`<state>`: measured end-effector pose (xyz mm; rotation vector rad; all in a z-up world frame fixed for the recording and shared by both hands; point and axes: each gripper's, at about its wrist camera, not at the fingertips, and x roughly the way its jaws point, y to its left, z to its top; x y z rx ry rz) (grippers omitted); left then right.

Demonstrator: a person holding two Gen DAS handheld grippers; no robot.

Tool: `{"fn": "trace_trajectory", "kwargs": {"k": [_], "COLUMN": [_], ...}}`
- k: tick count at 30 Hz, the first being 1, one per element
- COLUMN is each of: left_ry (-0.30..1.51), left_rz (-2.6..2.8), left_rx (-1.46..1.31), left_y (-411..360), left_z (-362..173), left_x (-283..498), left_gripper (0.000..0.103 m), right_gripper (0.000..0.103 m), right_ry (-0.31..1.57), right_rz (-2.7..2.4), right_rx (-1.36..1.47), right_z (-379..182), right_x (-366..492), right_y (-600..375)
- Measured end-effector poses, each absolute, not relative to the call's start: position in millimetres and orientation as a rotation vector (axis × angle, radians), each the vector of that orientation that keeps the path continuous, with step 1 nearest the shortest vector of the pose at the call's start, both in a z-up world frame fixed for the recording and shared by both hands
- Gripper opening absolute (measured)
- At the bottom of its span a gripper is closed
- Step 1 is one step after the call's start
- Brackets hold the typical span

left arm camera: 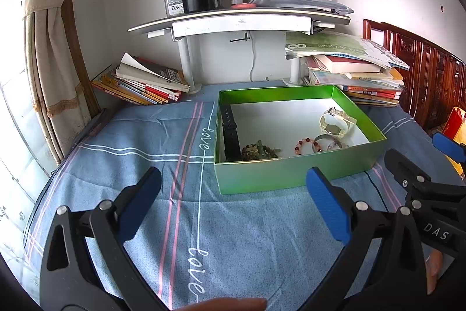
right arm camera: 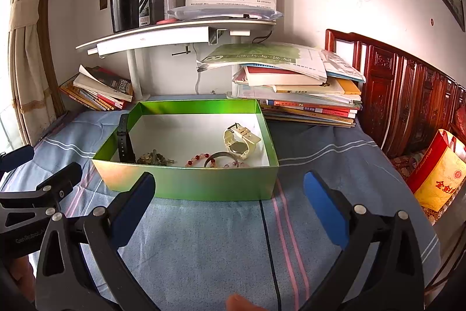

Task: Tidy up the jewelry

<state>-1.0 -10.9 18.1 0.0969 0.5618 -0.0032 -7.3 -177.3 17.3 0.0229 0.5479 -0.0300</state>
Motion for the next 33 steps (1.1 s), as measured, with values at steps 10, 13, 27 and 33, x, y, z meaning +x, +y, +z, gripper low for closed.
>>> {"fn": "trace_trajectory", "kwargs": {"k": [10,13,27,33], "left_ry": [0.563,0.562,0.566,0.566], "left_rz": [-0.003,-0.002,-0.004,-0.003], "left_rx": [0.099,0.099,0.097,0.098], "left_y": [-11.6,-11.6,-10.4,-10.2], "left_z": [17.2,17.1,15.5,15.2], "left_x": [-0.5,-0.6,0.2,-0.1], "left_gripper": [0.099,0.099,0.099,0.099], "right_gripper": [0.1,0.1,0.1,0.1], "right_ry": [0.544,0.544,0.546,0.546], "right_rz": [-0.027,-0.027,-0.021,-0.022], "right_rx": [0.025,0.026,0.028,0.028], "right_z": [17.7,18.0,18.8,18.8], "right_x": [-7.4,-7.8,-8.4,-8.2], "right_y": [-176.2,-176.1,-175.2,-174.5]}}
